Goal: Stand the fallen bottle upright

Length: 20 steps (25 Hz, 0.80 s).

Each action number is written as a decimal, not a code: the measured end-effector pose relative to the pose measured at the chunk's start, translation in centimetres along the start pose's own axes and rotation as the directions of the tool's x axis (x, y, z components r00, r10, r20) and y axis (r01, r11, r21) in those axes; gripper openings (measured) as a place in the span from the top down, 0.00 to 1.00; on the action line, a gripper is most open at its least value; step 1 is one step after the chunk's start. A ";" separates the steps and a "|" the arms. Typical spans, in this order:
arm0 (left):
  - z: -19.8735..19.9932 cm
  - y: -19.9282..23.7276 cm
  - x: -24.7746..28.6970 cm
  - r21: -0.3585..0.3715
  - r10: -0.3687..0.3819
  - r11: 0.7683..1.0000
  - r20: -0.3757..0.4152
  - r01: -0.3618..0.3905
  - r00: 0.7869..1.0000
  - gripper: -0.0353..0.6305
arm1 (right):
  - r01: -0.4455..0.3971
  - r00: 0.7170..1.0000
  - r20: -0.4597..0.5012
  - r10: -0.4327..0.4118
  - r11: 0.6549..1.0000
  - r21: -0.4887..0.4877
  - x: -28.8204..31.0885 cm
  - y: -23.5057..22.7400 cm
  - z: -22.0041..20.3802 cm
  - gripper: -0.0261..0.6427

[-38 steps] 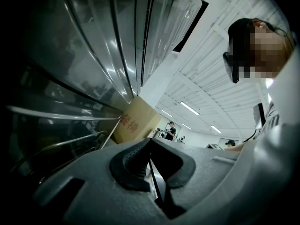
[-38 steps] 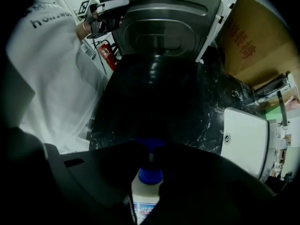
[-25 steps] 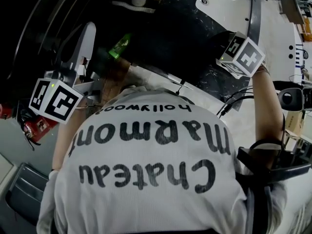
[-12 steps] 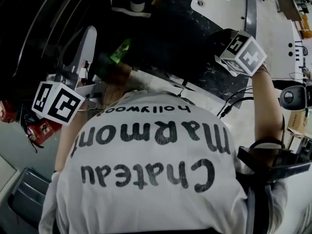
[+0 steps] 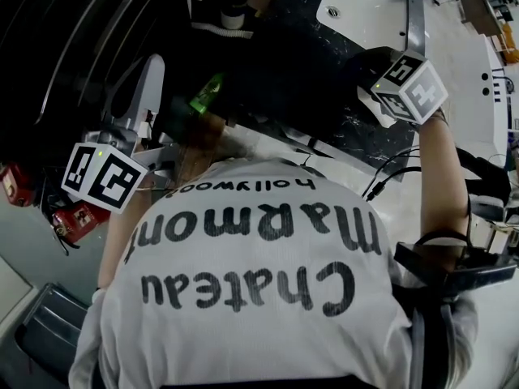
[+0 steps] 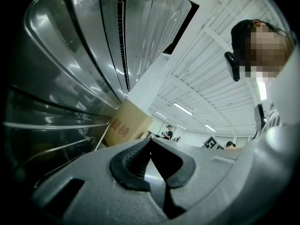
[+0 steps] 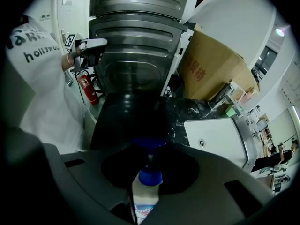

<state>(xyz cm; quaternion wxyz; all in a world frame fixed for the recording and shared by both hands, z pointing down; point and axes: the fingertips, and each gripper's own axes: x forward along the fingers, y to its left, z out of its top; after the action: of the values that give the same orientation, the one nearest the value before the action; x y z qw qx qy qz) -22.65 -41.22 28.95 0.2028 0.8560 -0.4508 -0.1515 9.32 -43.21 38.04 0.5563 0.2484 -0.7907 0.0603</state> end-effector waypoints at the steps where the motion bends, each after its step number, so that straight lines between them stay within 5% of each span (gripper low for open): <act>1: -0.1 0.0 0.0 -0.002 0.001 1.000 -0.004 -0.001 1.000 0.92 | 0.004 1.000 0.015 -0.004 1.000 0.013 -0.2 -0.3 0.2 0.84; 20: -0.2 0.6 -0.3 0.011 0.011 1.000 -0.013 -0.011 1.000 0.92 | 0.069 0.962 0.242 -0.124 0.972 0.226 -3.2 -3.0 2.3 0.84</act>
<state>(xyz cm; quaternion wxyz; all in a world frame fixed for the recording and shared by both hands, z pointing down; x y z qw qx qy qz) -23.15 -41.23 29.39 0.2018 0.8555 -0.4550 -0.1424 9.58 -45.64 33.69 0.4221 0.3514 -0.8312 0.0859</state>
